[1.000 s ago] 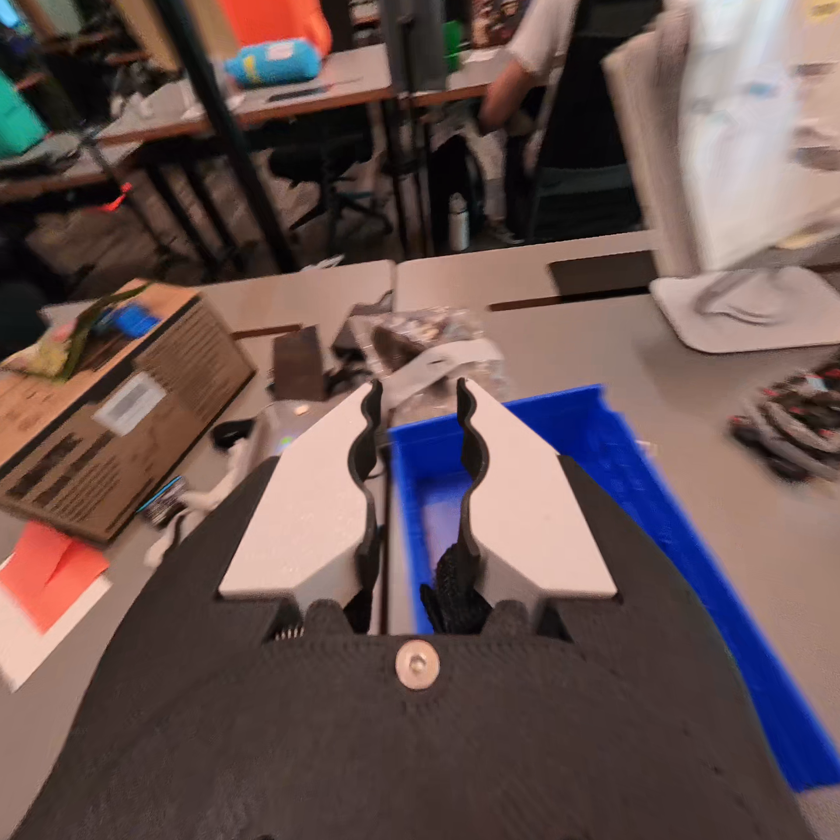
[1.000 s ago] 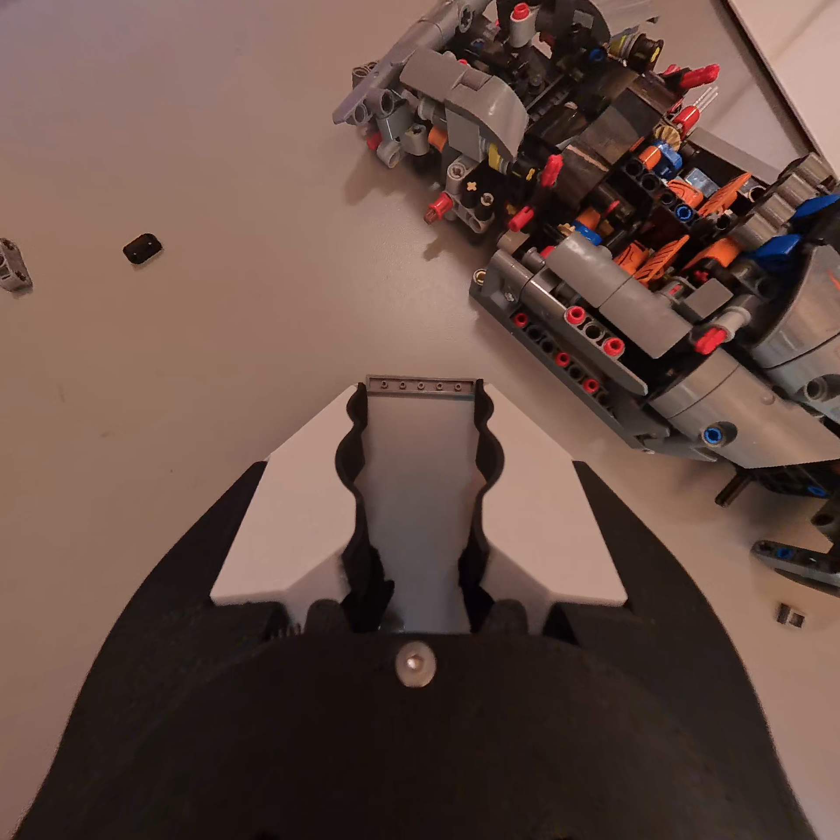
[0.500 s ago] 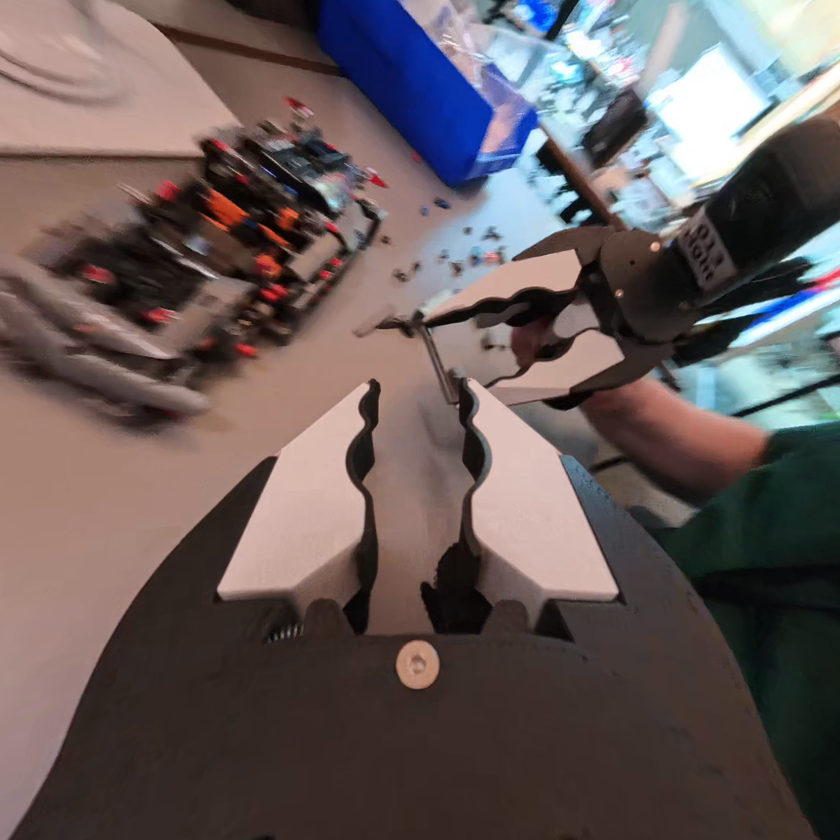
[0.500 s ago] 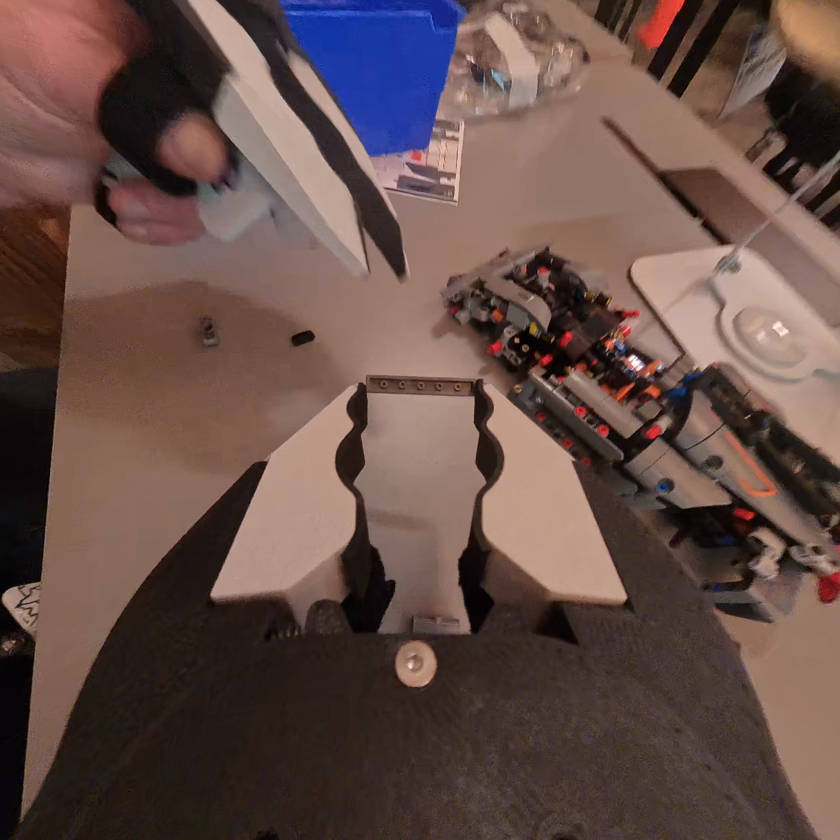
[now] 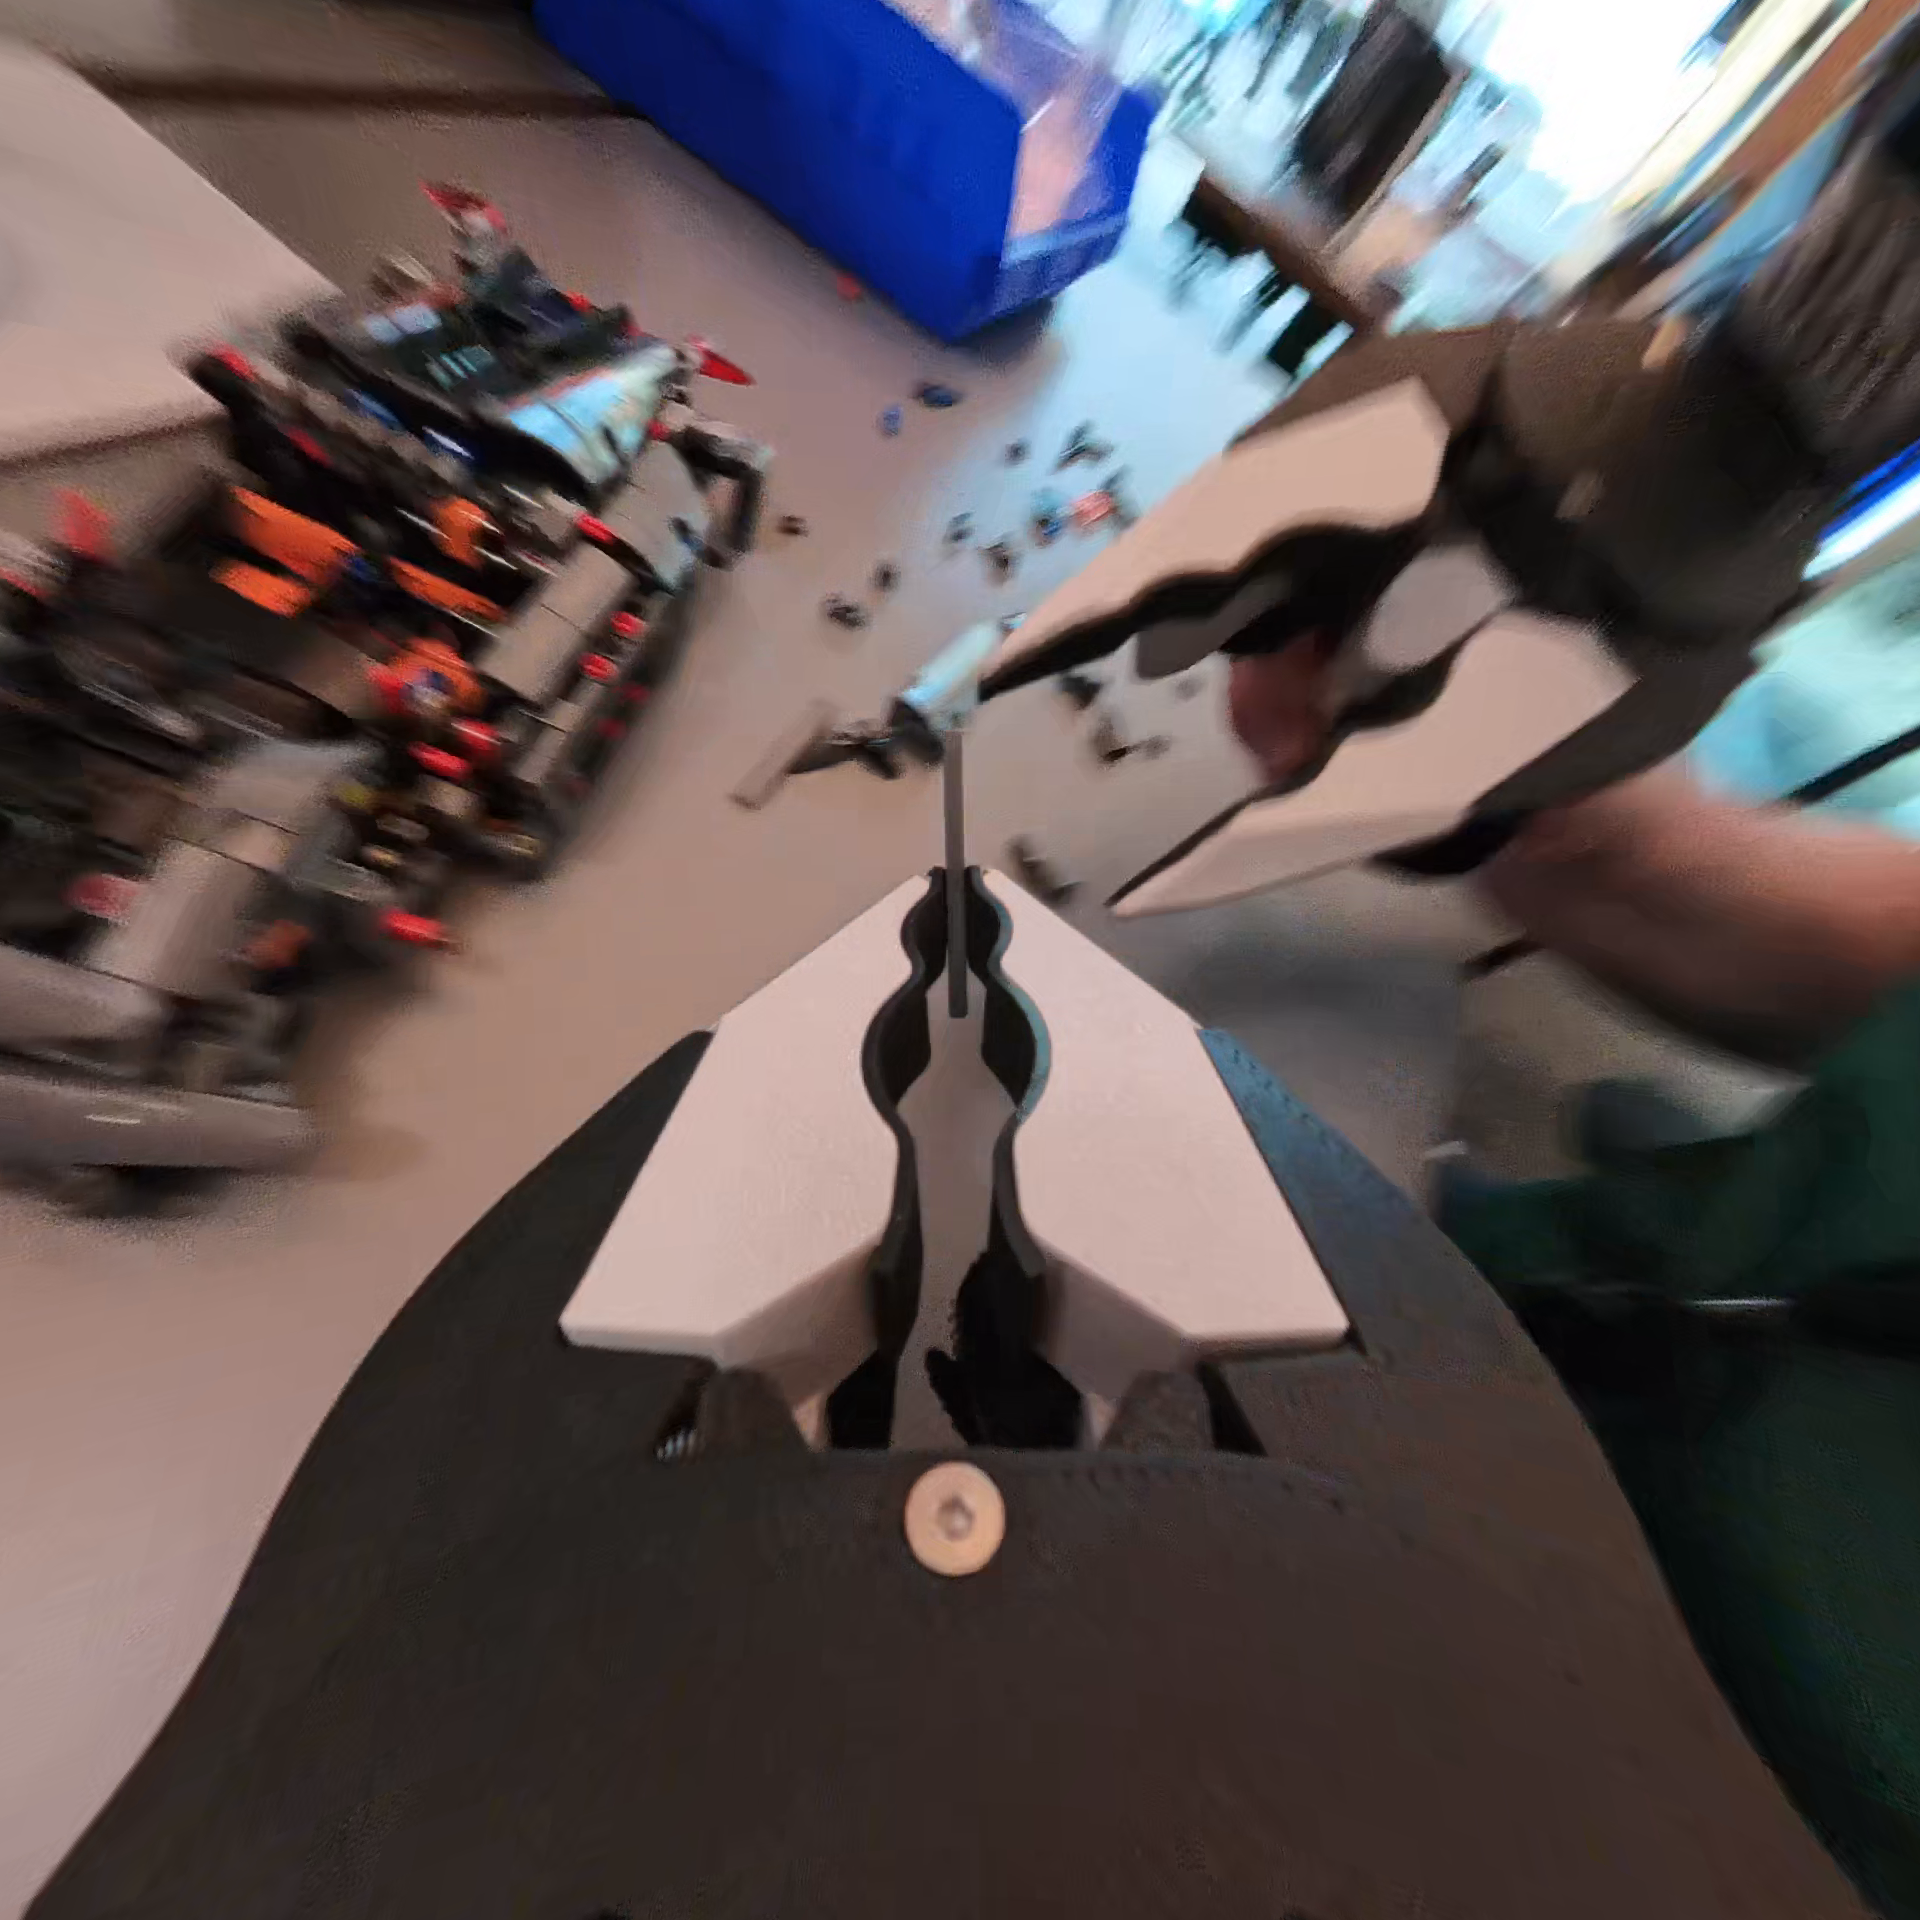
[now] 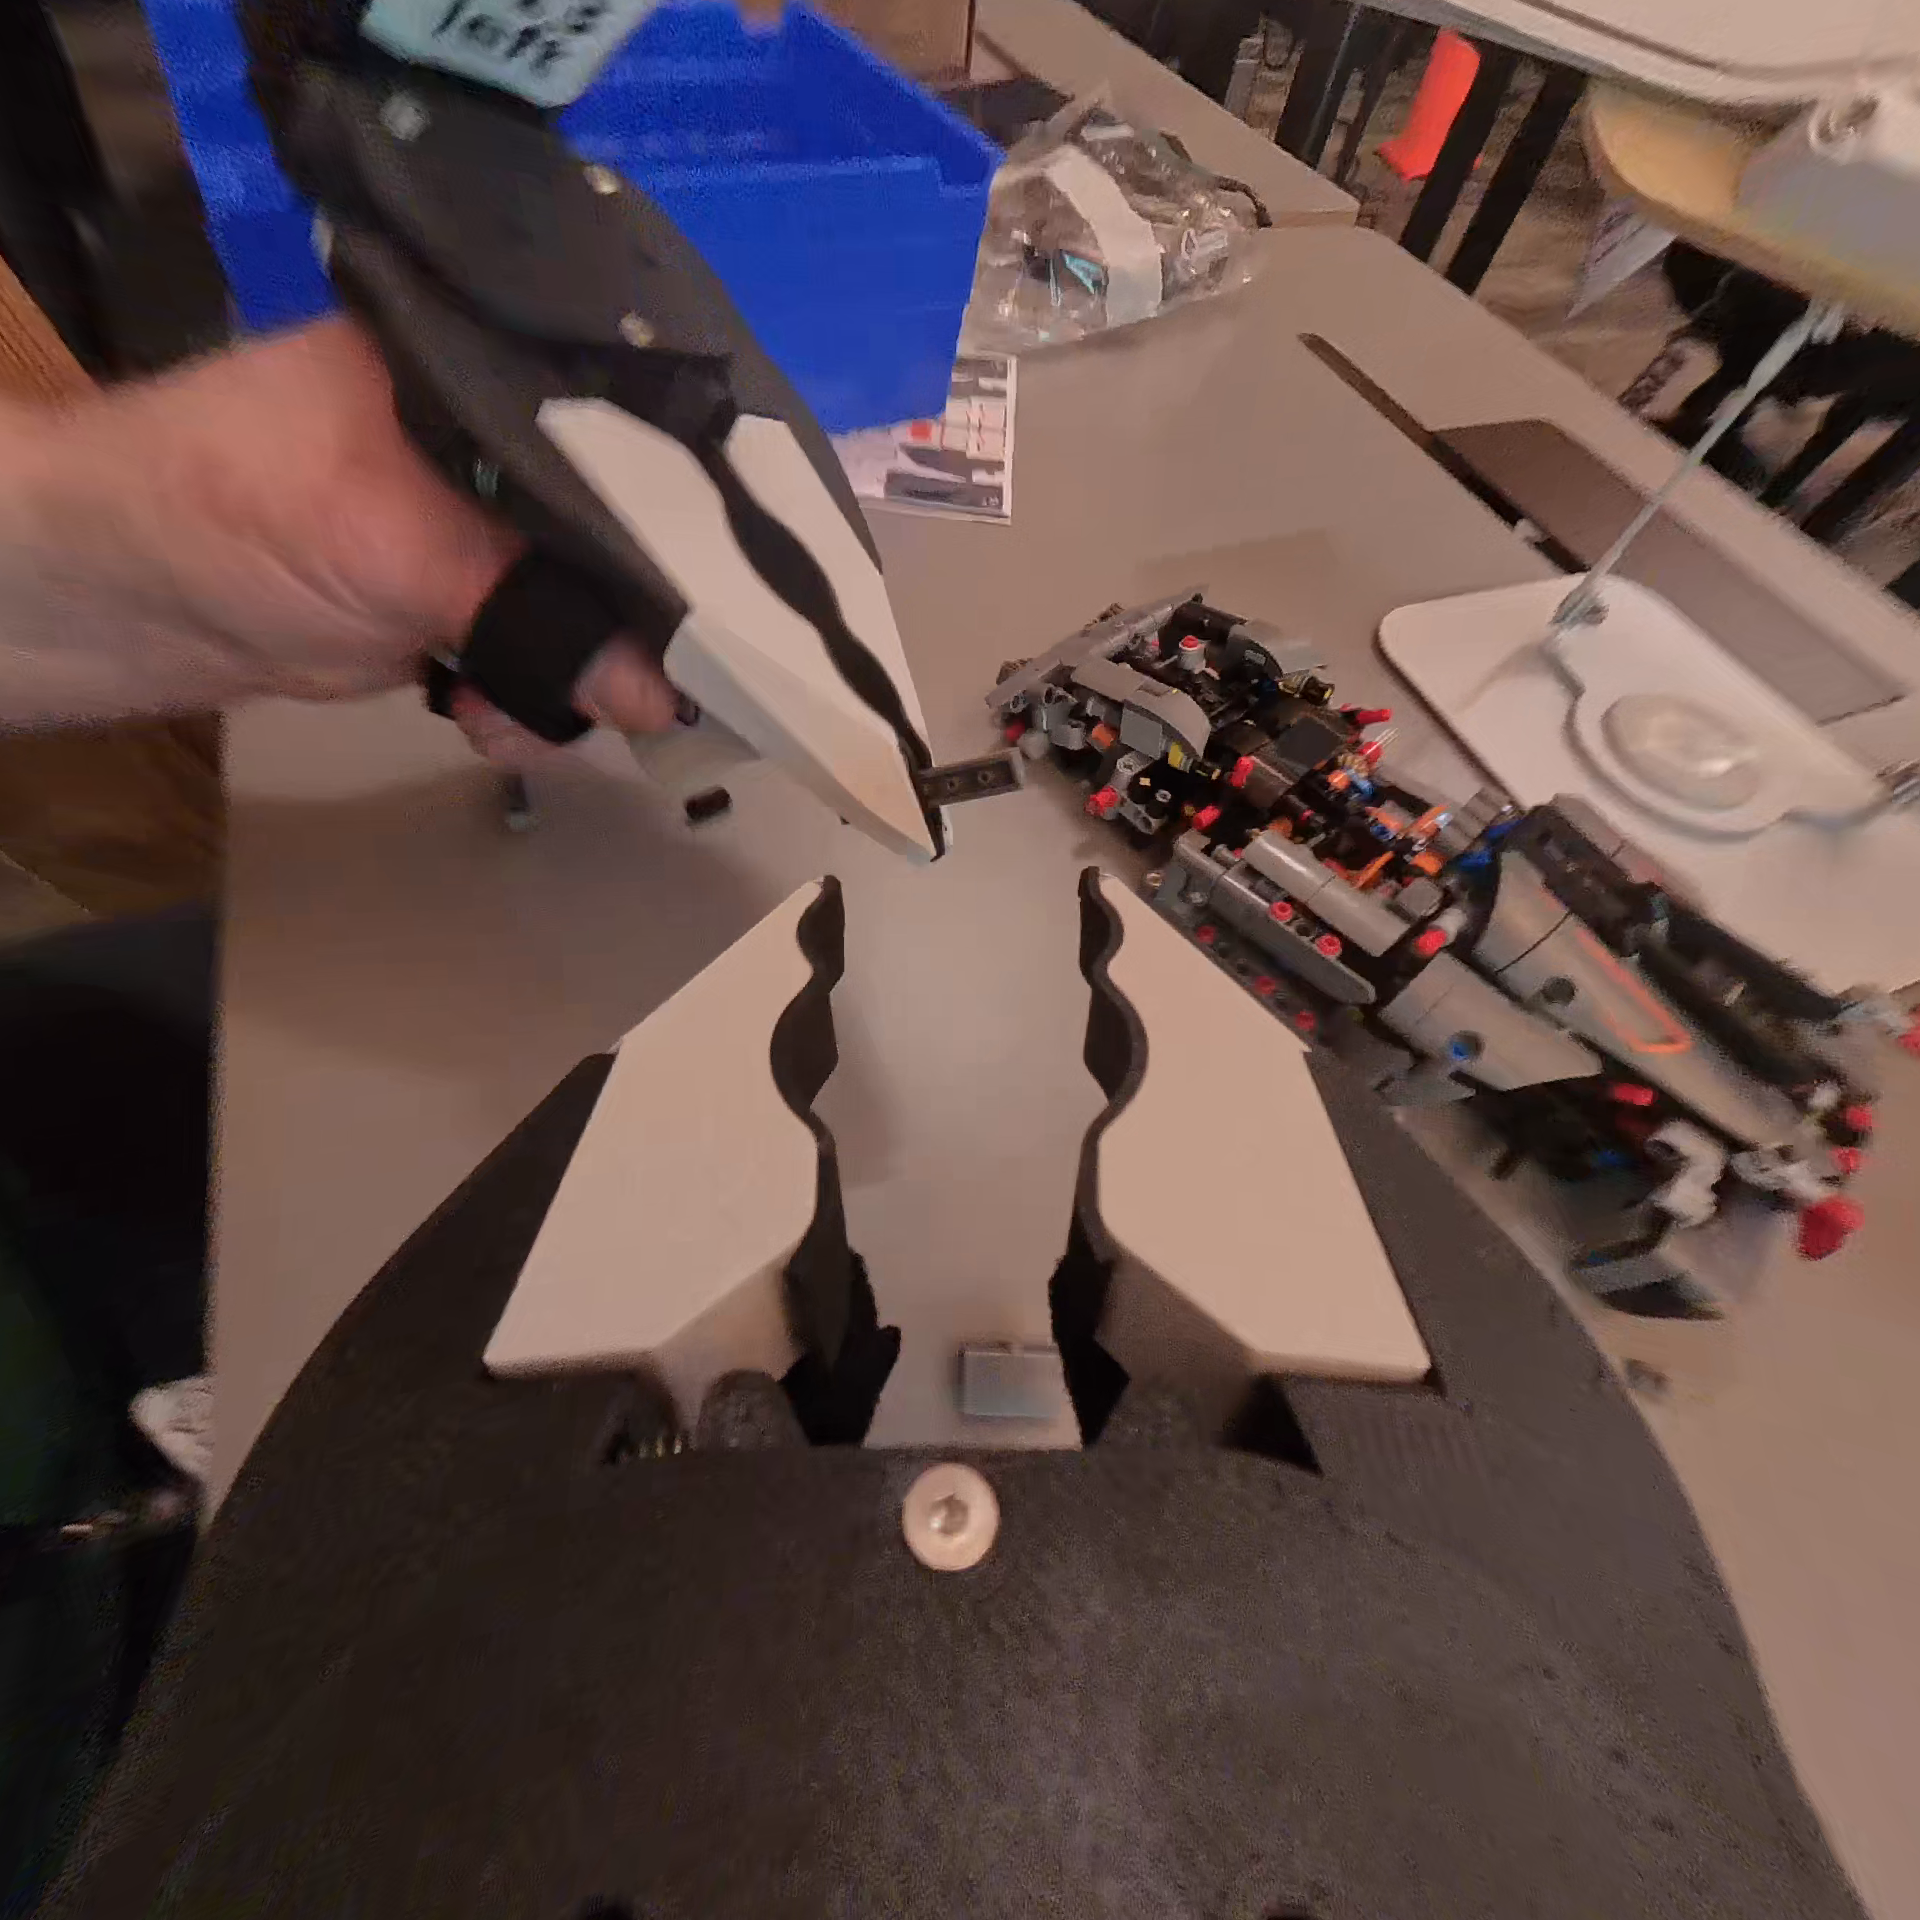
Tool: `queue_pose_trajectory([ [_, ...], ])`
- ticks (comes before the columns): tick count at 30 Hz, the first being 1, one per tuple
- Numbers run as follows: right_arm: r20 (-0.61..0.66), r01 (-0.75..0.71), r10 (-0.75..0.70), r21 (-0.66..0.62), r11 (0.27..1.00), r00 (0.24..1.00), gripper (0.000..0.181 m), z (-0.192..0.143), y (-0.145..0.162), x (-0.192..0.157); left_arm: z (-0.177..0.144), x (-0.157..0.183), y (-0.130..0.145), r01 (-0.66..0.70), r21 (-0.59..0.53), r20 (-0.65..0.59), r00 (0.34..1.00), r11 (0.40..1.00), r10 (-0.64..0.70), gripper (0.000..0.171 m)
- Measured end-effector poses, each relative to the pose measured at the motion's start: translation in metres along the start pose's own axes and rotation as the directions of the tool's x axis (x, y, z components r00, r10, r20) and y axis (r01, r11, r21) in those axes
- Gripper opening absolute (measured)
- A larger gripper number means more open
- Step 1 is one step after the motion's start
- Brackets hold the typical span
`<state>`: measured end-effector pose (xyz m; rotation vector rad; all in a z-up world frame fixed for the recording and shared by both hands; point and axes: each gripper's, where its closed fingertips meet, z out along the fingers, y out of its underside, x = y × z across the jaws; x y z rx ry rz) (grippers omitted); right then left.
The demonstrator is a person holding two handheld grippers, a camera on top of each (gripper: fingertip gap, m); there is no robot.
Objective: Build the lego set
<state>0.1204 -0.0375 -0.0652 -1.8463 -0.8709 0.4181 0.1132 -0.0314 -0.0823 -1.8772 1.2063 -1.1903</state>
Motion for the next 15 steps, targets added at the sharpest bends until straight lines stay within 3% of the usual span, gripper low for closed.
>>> queue_pose_trajectory([
  [2,0.081,-0.153,0.149,0.043,0.987,0.986,0.041,-0.006,-0.008,0.003,-0.002,-0.013,-0.003,-0.272,-0.095,0.2,0.937,0.957,0.286,0.0],
  [4,0.159,-0.264,0.253,0.053,0.963,0.954,0.039,-0.008,-0.014,0.006,-0.005,-0.023,-0.009,-0.476,-0.224,0.326,0.786,0.851,0.525,0.0],
  [6,0.184,-0.316,0.306,0.03,0.948,0.934,0.037,-0.006,-0.013,0.013,-0.006,-0.025,-0.017,-0.611,-0.303,0.376,0.628,0.731,0.681,0.0],
  [13,0.342,-0.448,0.421,-0.001,0.894,0.84,0.021,0.007,-0.015,0.009,0.001,-0.02,-0.031,-0.781,-0.401,0.376,0.336,0.478,0.864,0.0],
  [15,0.354,-0.466,0.437,-0.004,0.885,0.827,0.018,0.009,-0.014,0.01,0.007,-0.02,-0.029,-0.796,-0.423,0.354,0.294,0.432,0.888,0.0],
])
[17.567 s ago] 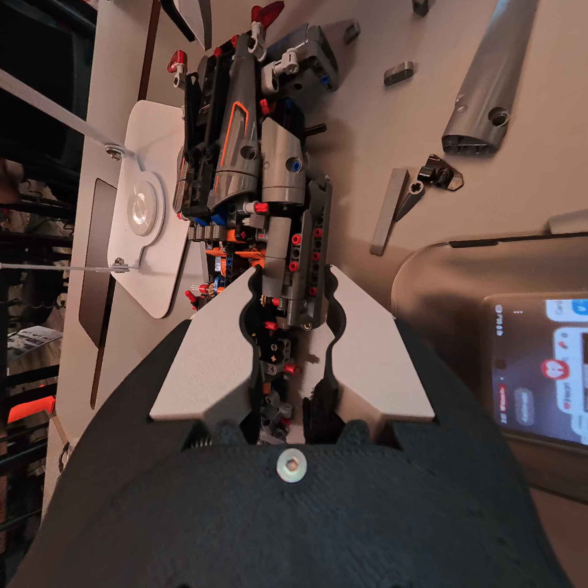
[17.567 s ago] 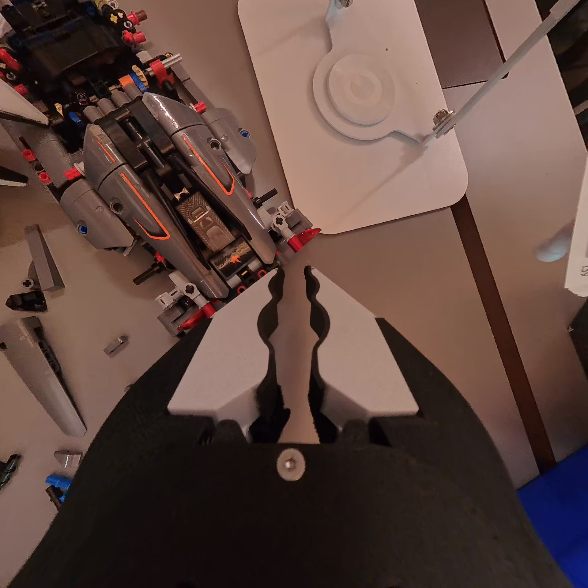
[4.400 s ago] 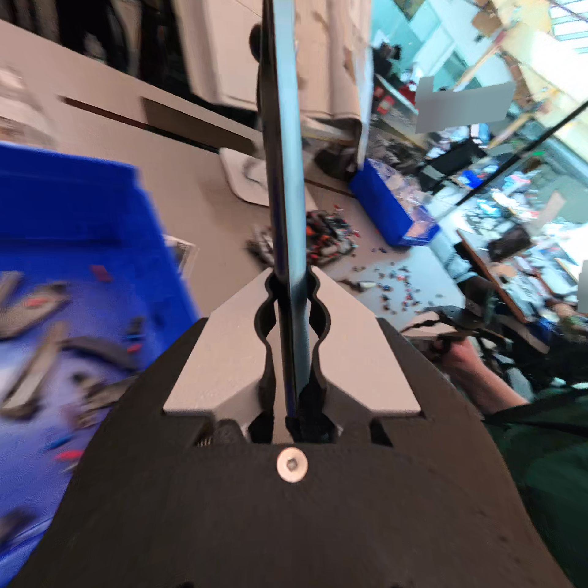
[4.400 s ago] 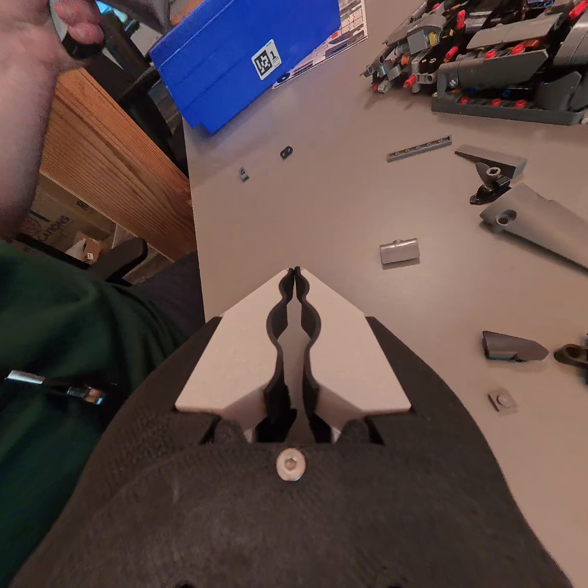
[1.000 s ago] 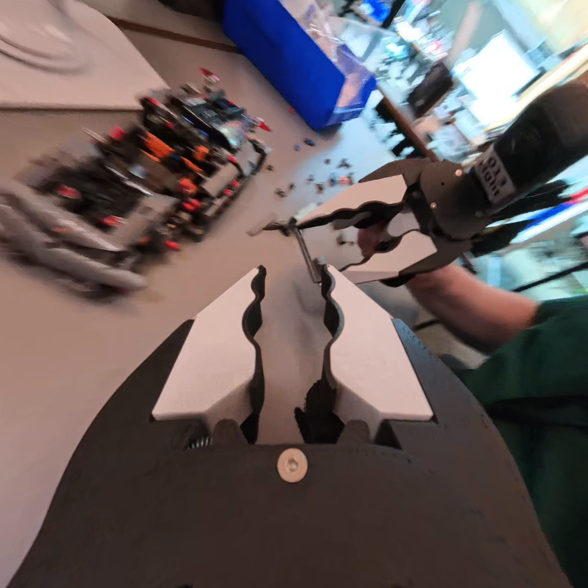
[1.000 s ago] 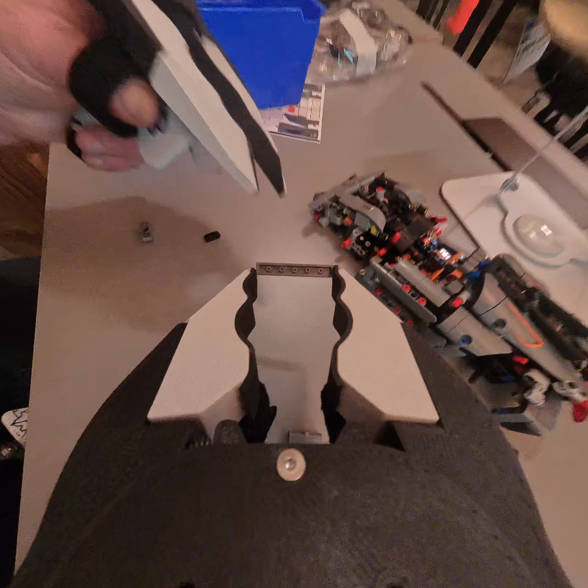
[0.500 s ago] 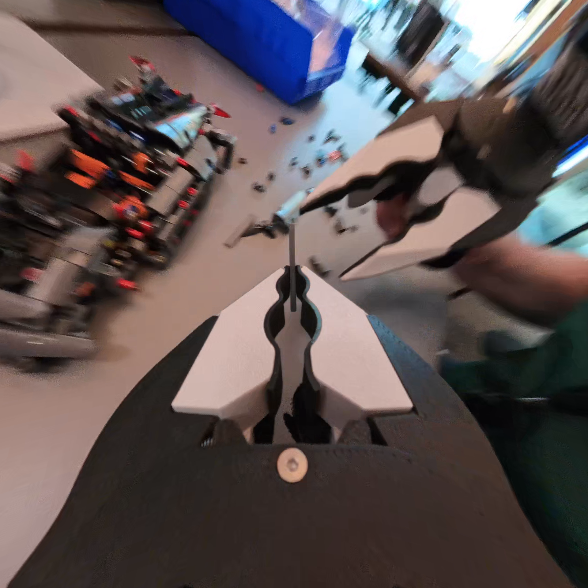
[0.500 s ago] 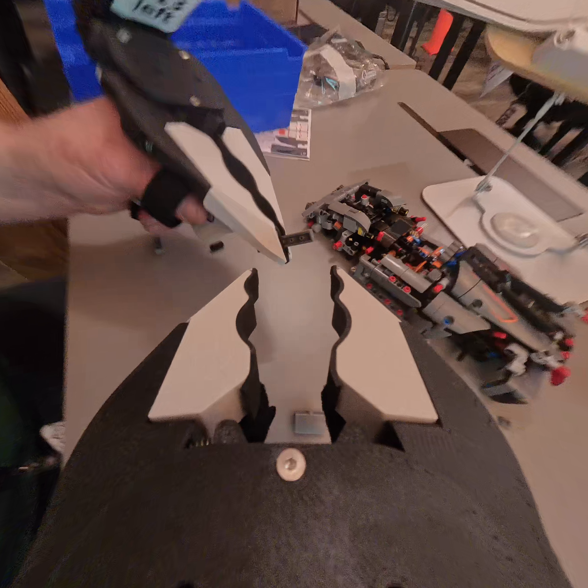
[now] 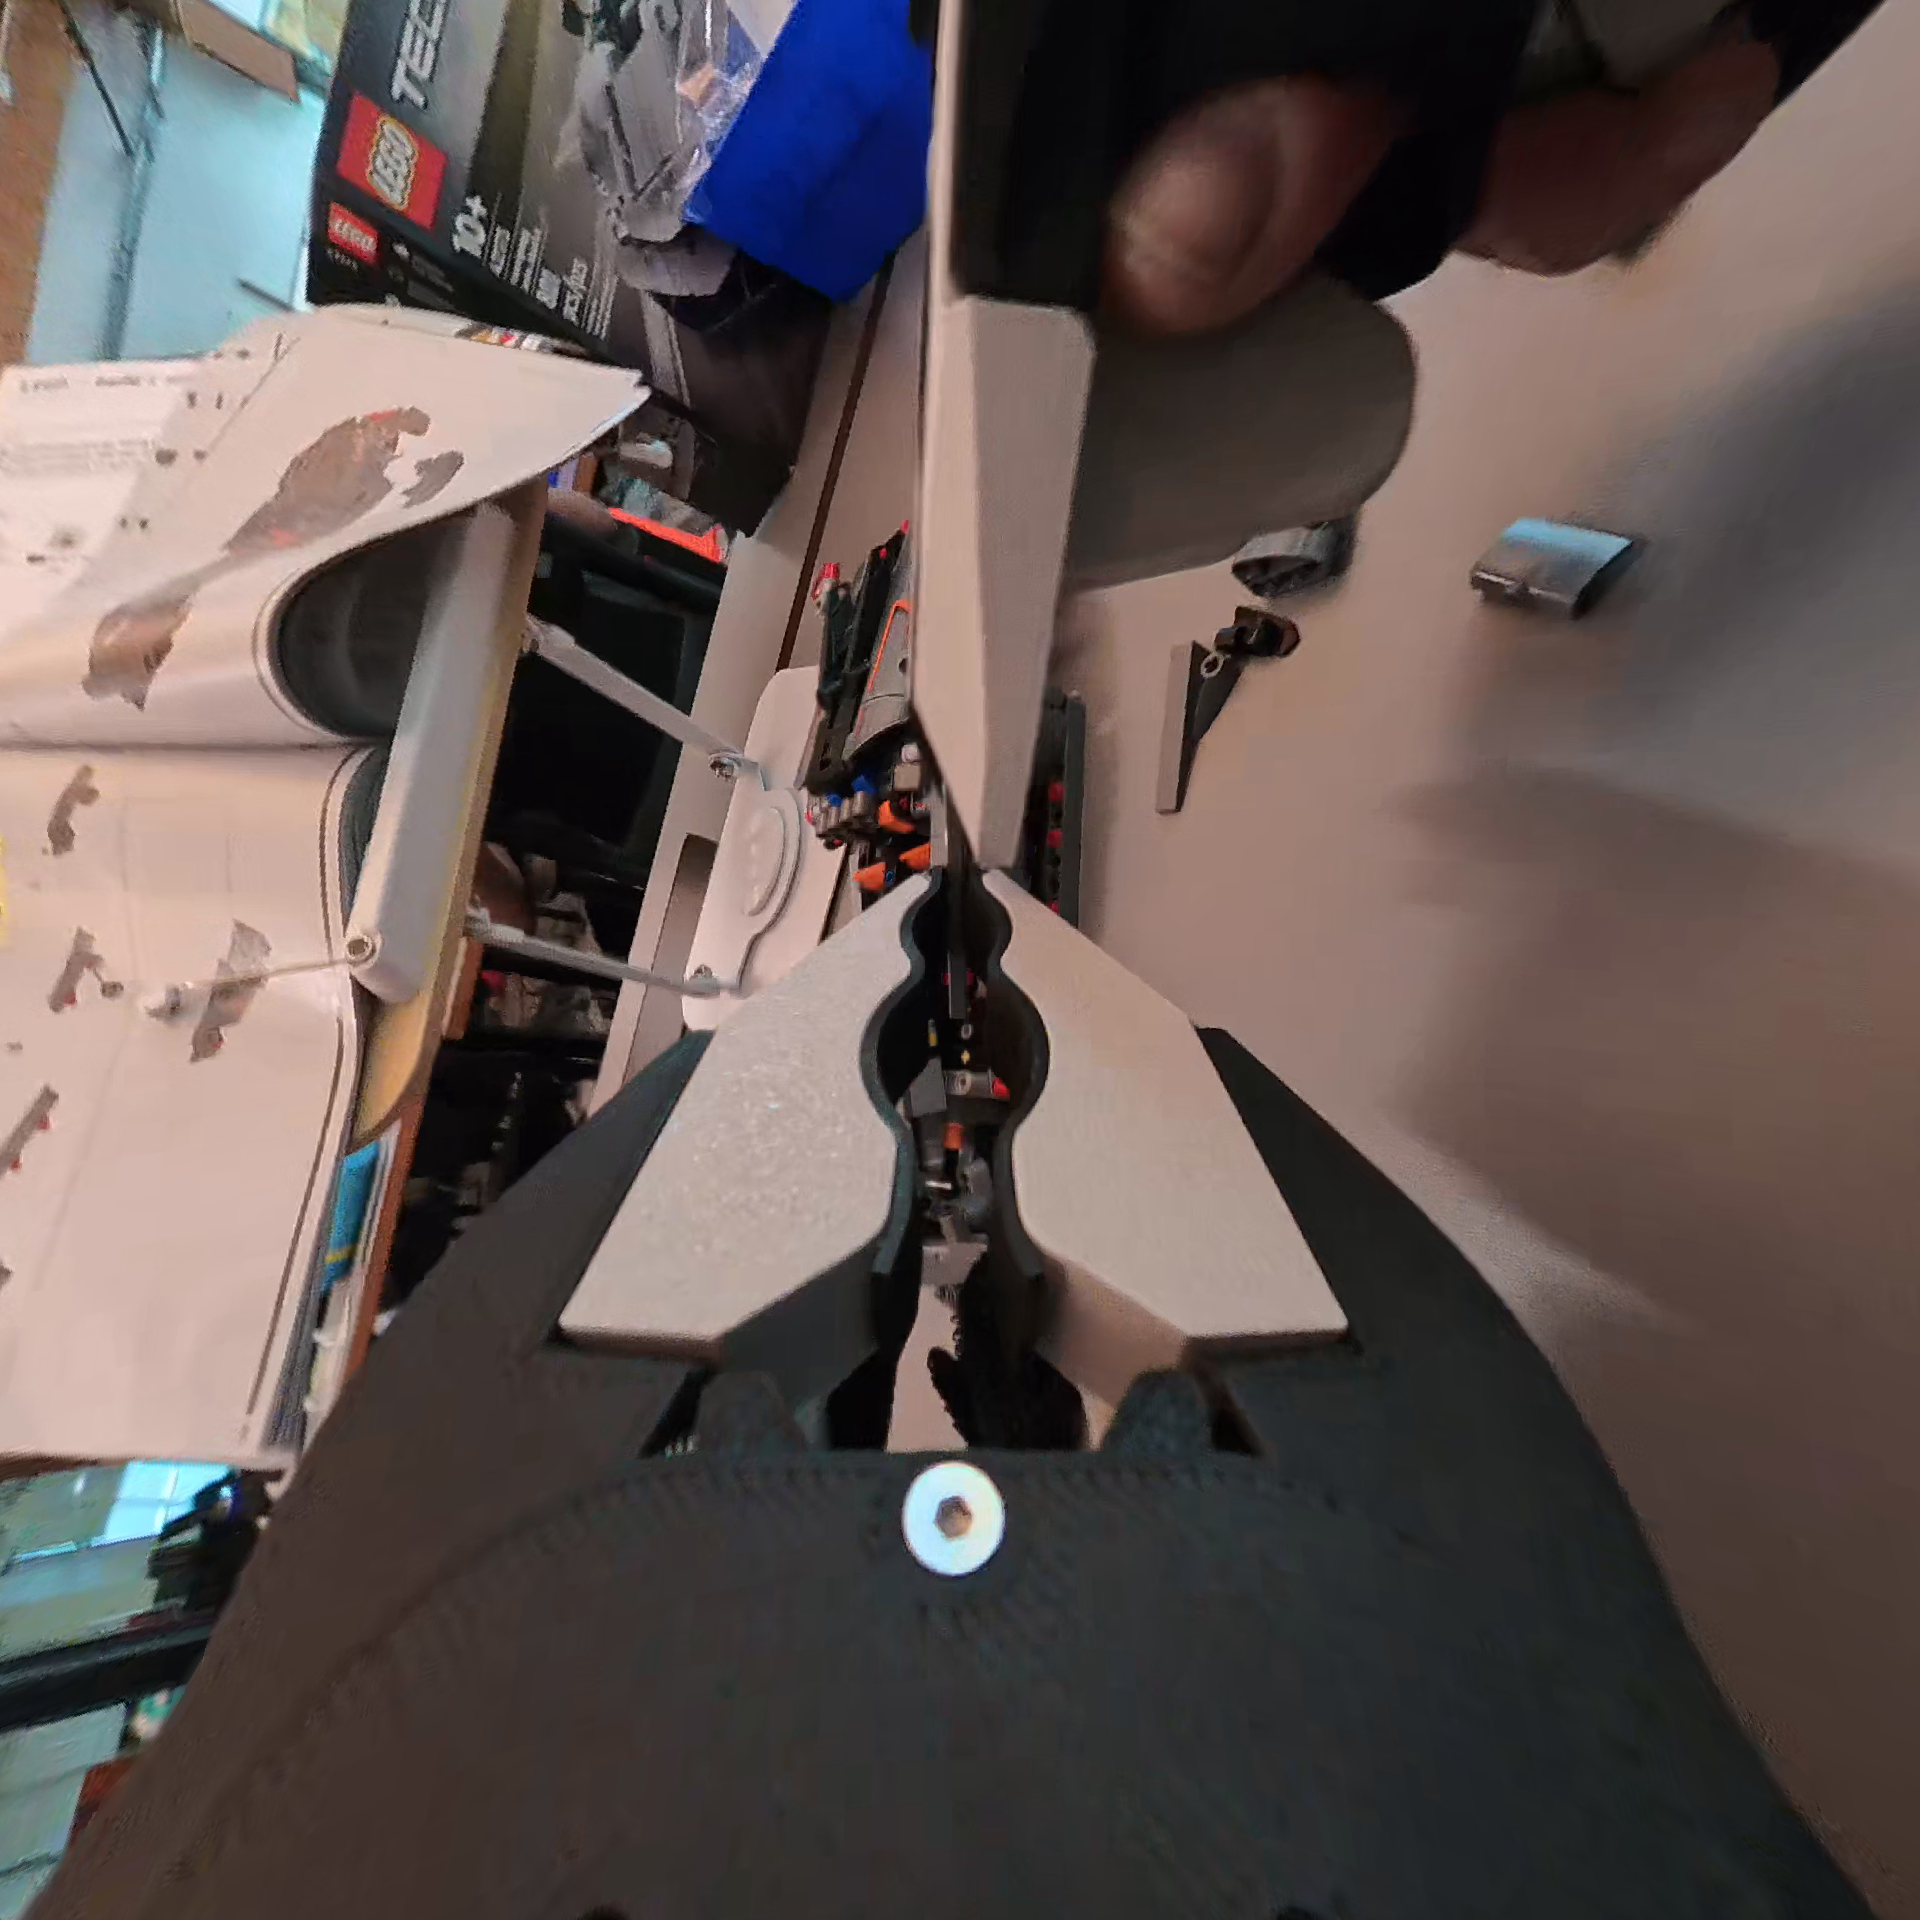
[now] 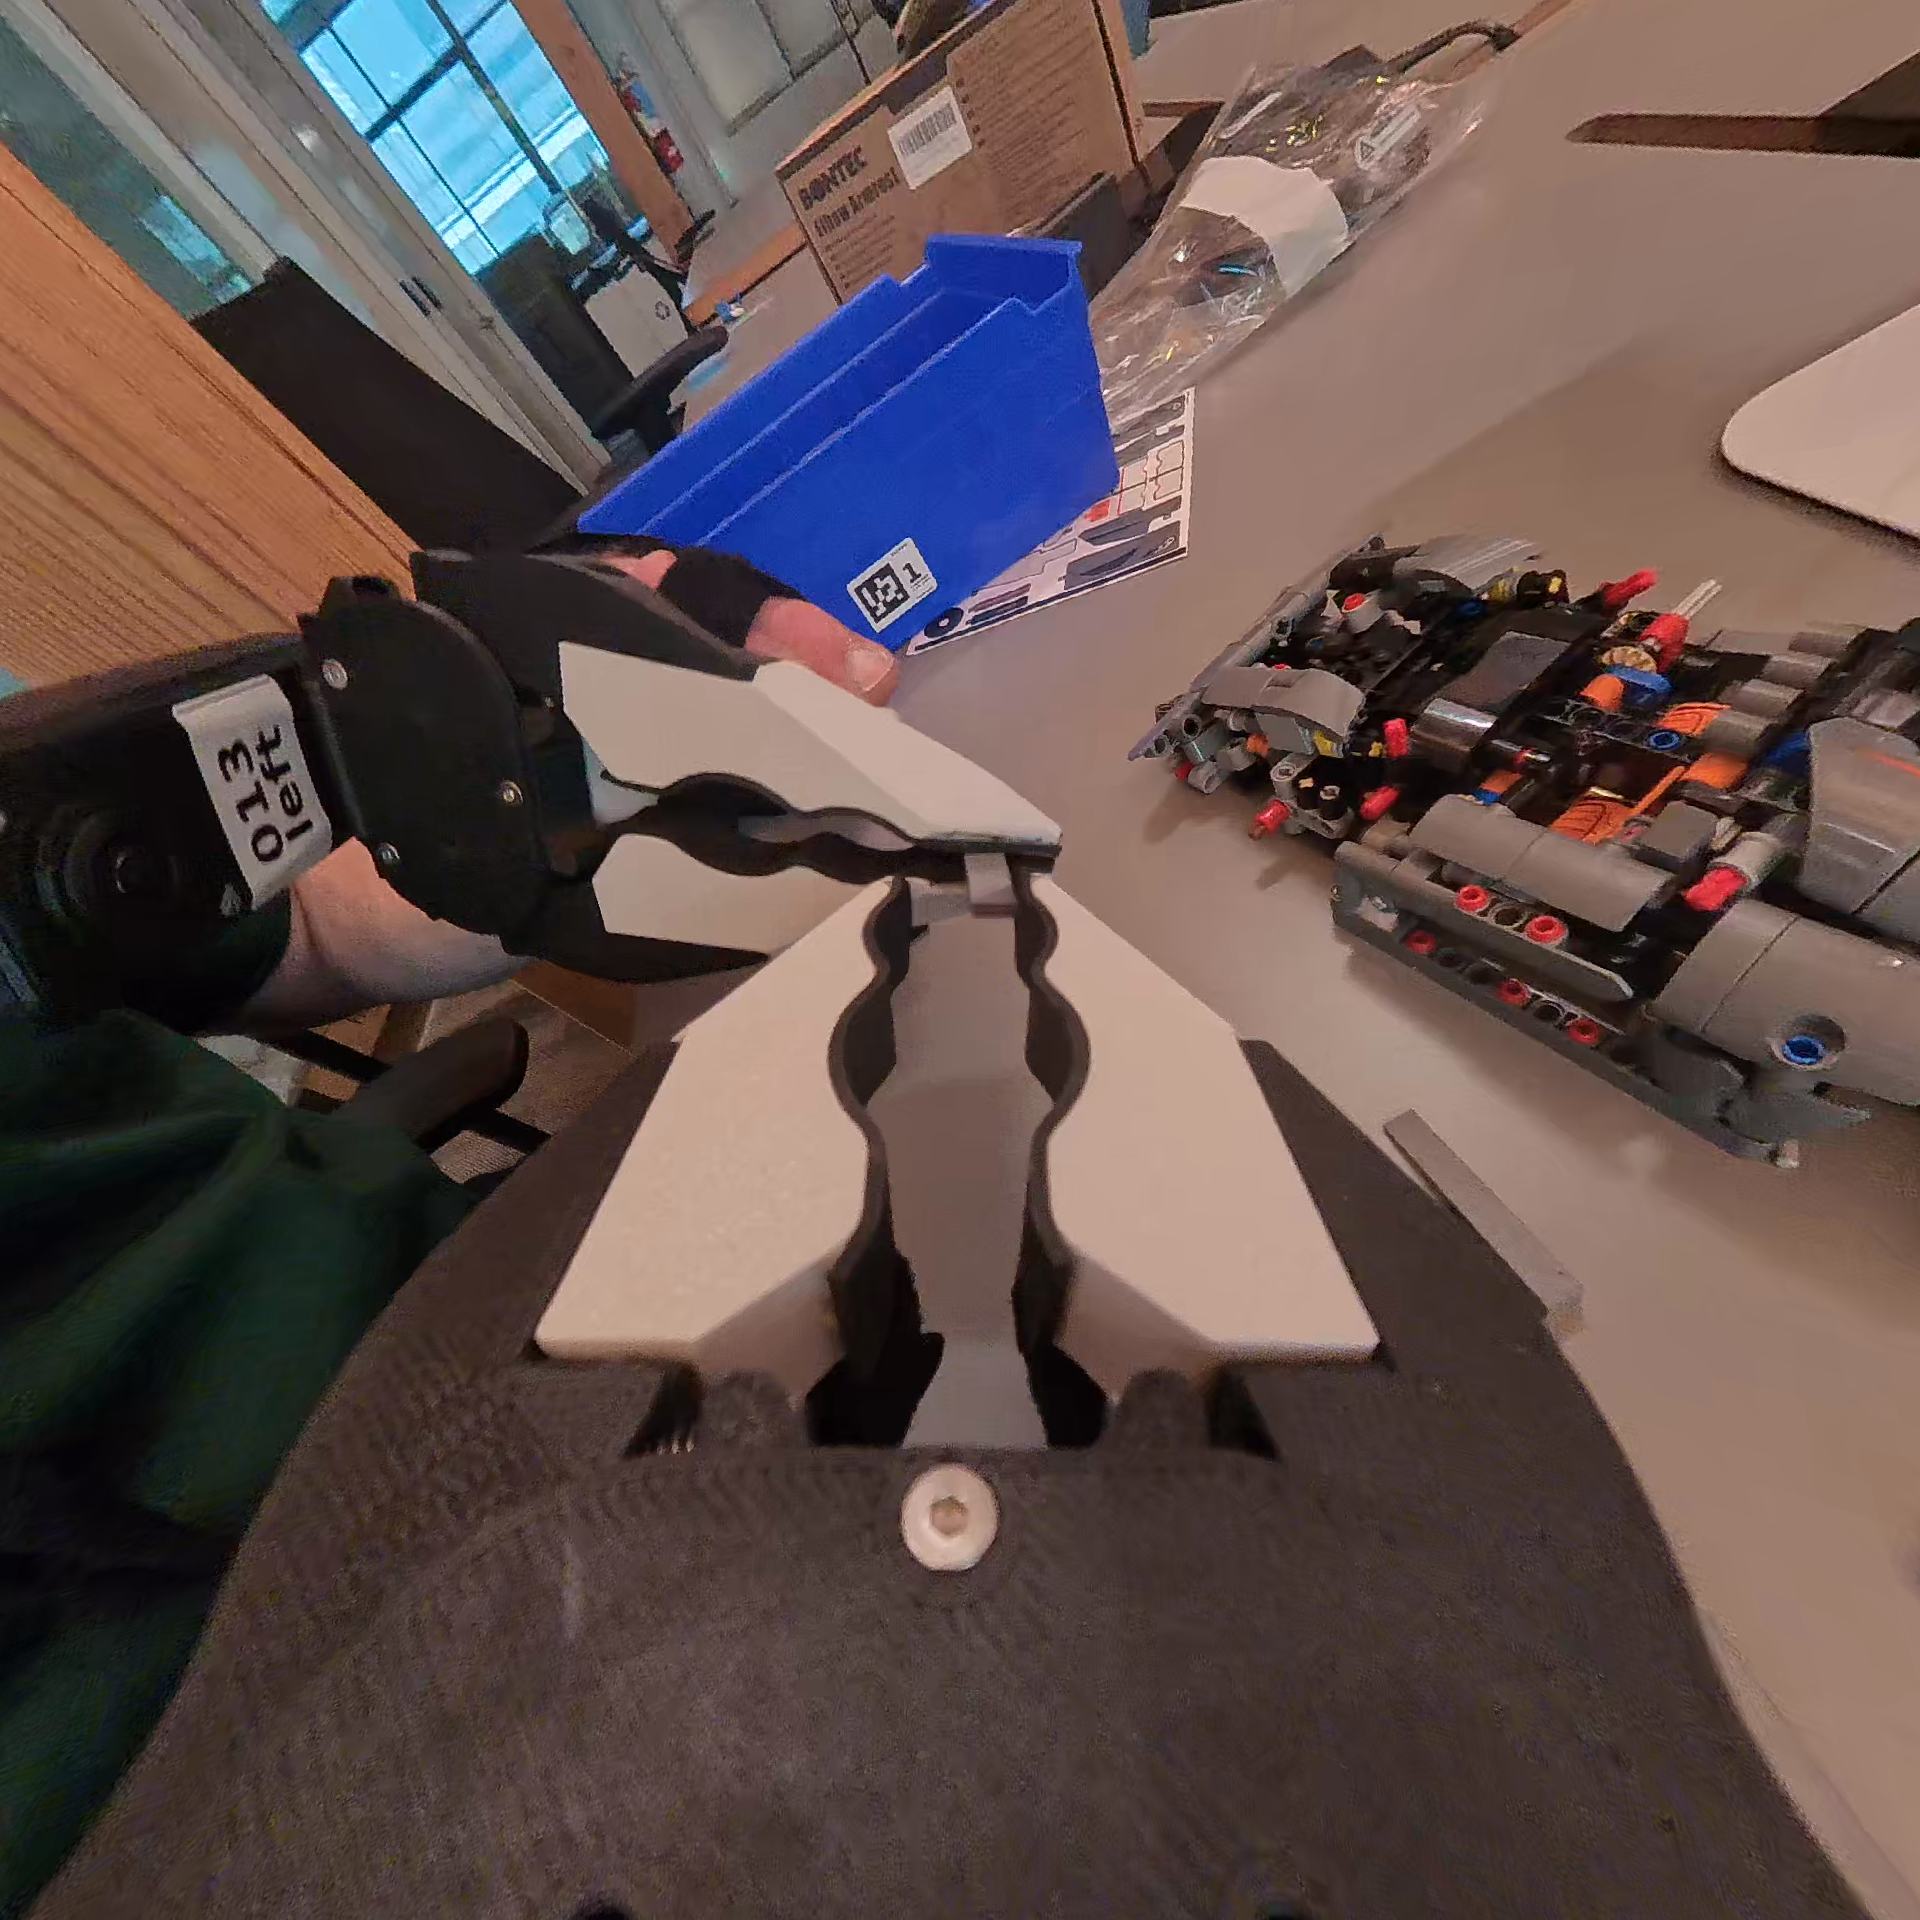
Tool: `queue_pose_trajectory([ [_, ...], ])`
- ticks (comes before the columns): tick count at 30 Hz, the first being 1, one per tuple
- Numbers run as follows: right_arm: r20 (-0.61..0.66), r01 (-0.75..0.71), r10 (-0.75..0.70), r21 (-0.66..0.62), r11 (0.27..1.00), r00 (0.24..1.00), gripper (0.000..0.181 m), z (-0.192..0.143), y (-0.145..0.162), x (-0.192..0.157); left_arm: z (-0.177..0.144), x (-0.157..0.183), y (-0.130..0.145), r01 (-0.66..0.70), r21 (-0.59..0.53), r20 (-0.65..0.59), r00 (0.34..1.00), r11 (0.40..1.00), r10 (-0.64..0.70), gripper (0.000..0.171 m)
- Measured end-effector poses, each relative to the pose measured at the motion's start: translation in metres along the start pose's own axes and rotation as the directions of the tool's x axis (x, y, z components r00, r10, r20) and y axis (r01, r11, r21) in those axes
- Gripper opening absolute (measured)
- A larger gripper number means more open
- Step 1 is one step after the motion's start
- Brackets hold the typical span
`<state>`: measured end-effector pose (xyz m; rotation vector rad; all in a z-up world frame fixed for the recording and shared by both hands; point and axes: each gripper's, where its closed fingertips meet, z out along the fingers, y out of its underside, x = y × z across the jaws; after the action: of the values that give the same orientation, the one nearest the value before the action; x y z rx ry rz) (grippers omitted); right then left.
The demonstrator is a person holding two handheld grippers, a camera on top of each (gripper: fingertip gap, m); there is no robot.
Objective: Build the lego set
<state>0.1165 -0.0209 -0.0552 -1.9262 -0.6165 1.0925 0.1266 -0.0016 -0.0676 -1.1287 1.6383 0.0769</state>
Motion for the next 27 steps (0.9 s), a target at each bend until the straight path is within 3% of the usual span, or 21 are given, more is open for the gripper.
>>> queue_pose_trajectory([
  [4,-0.004,-0.014,0.014,0.02,1.0,1.0,0.006,-0.003,-0.001,0.009,0.006,0.0,-0.002,-0.029,0.02,0.0,1.0,0.999,0.029,0.0],
  [10,-0.073,0.044,-0.046,-0.023,0.999,0.996,0.005,-0.009,-0.003,0.031,0.026,-0.002,0.003,-0.002,0.007,-0.001,1.0,1.0,0.002,0.002],
  [15,-0.151,0.155,-0.17,-0.104,0.982,0.974,0.005,-0.016,-0.004,0.066,0.049,-0.008,0.021,0.074,-0.055,0.026,0.997,0.996,-0.073,0.031],
  [18,-0.131,0.19,-0.206,-0.126,0.974,0.97,0.006,-0.013,-0.008,0.074,0.059,-0.004,0.018,0.065,-0.053,0.021,0.998,0.996,-0.064,0.026],
  [23,-0.056,0.217,-0.228,-0.156,0.964,0.972,0.006,-0.013,-0.009,0.071,0.064,-0.009,0.017,0.037,-0.048,0.05,0.998,0.998,-0.035,0.001],
  [26,-0.064,0.211,-0.222,-0.145,0.967,0.973,0.006,-0.012,-0.01,0.074,0.066,-0.011,0.018,0.008,-0.063,0.06,0.998,0.998,-0.004,0.0],
  [27,-0.108,0.217,-0.231,-0.131,0.967,0.967,0.015,-0.015,-0.014,0.078,0.067,-0.012,0.019,0.004,-0.075,0.061,0.998,0.997,0.001,0.0],
])
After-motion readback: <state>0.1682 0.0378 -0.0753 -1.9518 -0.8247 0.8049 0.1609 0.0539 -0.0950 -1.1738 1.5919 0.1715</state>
